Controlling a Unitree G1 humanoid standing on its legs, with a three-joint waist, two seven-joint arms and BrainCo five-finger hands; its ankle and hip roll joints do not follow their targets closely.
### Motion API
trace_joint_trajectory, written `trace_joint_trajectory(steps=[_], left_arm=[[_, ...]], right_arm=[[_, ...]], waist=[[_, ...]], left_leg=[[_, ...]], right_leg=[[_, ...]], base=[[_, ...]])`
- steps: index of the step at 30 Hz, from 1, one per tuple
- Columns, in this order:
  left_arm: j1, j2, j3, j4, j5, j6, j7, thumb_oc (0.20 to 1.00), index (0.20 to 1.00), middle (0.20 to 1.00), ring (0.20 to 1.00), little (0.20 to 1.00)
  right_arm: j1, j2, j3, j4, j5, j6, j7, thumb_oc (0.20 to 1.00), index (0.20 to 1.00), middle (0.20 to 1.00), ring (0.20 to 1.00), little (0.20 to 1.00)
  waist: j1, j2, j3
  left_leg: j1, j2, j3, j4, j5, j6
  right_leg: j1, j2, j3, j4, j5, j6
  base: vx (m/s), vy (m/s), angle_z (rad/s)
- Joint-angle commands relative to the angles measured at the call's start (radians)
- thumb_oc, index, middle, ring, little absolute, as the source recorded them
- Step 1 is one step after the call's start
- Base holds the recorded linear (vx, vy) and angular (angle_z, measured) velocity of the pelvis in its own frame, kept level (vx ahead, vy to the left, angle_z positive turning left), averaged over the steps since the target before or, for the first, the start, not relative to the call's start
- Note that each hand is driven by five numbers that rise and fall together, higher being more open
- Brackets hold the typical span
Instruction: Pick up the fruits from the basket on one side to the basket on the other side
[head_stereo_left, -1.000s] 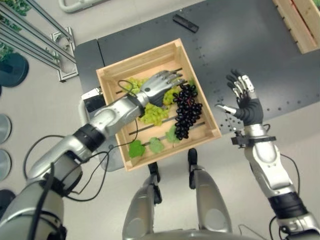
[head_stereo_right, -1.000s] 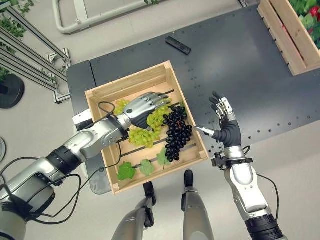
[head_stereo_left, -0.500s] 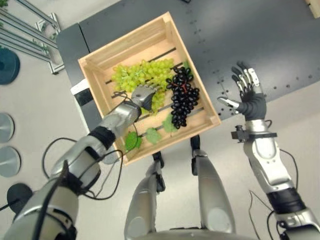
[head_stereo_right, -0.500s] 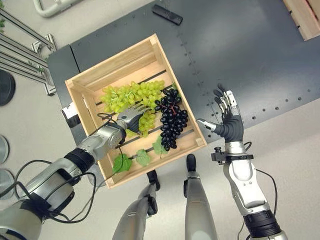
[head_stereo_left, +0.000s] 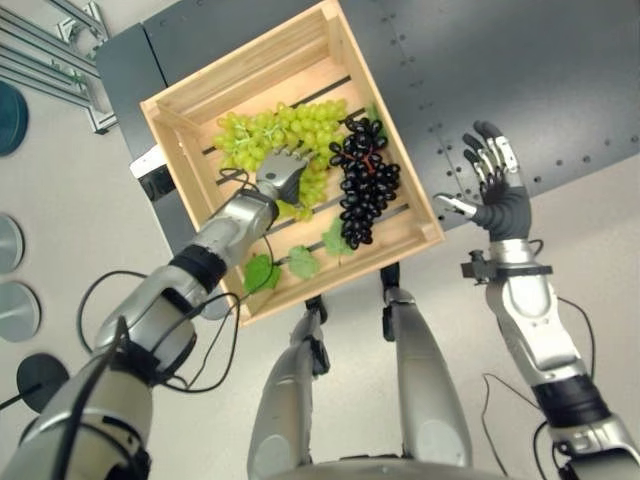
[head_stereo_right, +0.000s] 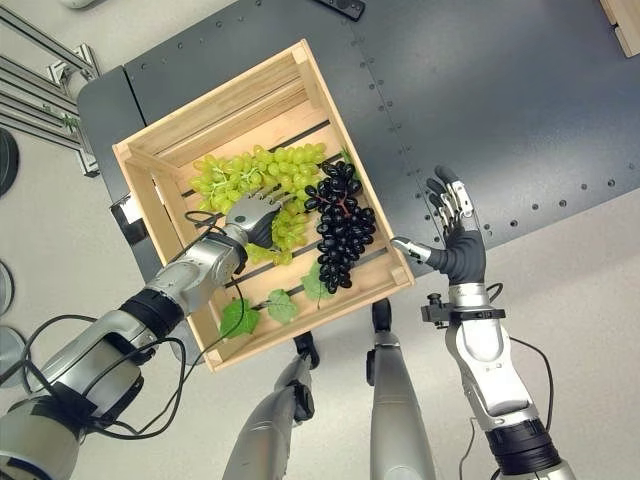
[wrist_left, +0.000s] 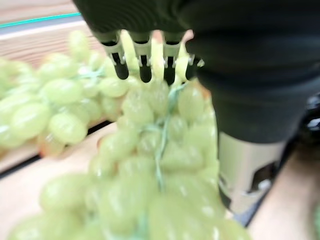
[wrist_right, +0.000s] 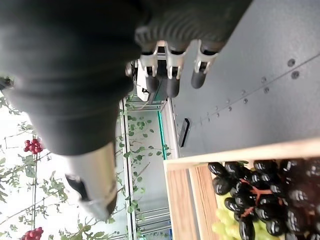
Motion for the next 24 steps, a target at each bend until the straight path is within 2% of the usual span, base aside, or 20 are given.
trace_joint_trajectory(steps=[1,5,9,16,24], left_arm=[[-0.085,0.034,0.094,0.097,0.017,0.075,0.019,1.000,1.000,1.000,1.000,1.000],[-0.111,0.037,0.106,0.135,-0.025,0.082,0.014,1.000,1.000,1.000,1.000,1.000],[-0.111,0.047,0.162,0.214,-0.135,0.085,0.015,1.000,1.000,1.000,1.000,1.000],[-0.091,0.102,0.195,0.335,-0.244,0.073,0.025,1.000,1.000,1.000,1.000,1.000],[-0.059,0.118,0.243,0.446,-0.367,0.062,-0.014,1.000,1.000,1.000,1.000,1.000]], right_arm=[[0.017,-0.007,-0.040,-0.070,-0.013,-0.065,-0.004,1.000,1.000,1.000,1.000,1.000],[0.012,-0.008,-0.031,-0.065,-0.003,-0.062,-0.001,1.000,1.000,1.000,1.000,1.000],[0.017,-0.001,-0.025,-0.074,0.009,-0.058,0.004,1.000,1.000,1.000,1.000,1.000],[0.025,0.000,0.009,-0.085,0.021,-0.057,0.007,1.000,1.000,1.000,1.000,1.000],[0.024,-0.002,0.033,-0.097,0.047,-0.054,0.016,1.000,1.000,1.000,1.000,1.000]], waist=[[-0.022,-0.034,-0.001],[-0.024,-0.036,-0.001],[-0.024,-0.037,-0.001],[-0.032,-0.045,-0.001],[-0.044,-0.049,-0.001]], left_leg=[[-0.068,0.030,-0.047,0.135,-0.081,-0.021],[-0.080,0.030,-0.048,0.137,-0.080,-0.021],[-0.093,0.031,-0.044,0.140,-0.078,-0.021],[-0.106,0.041,-0.035,0.144,-0.072,-0.026],[-0.113,0.053,-0.027,0.152,-0.073,-0.030]], right_leg=[[0.051,-0.003,0.006,-0.153,0.052,0.105],[0.042,-0.002,0.007,-0.154,0.055,0.103],[0.031,0.000,0.009,-0.155,0.061,0.103],[0.011,0.009,0.017,-0.149,0.064,0.101],[-0.002,0.016,0.024,-0.136,0.060,0.100]], base=[[0.00,0.000,0.00],[0.00,0.000,0.00],[0.00,0.000,0.00],[0.01,-0.005,-0.02],[0.02,-0.012,-0.08]])
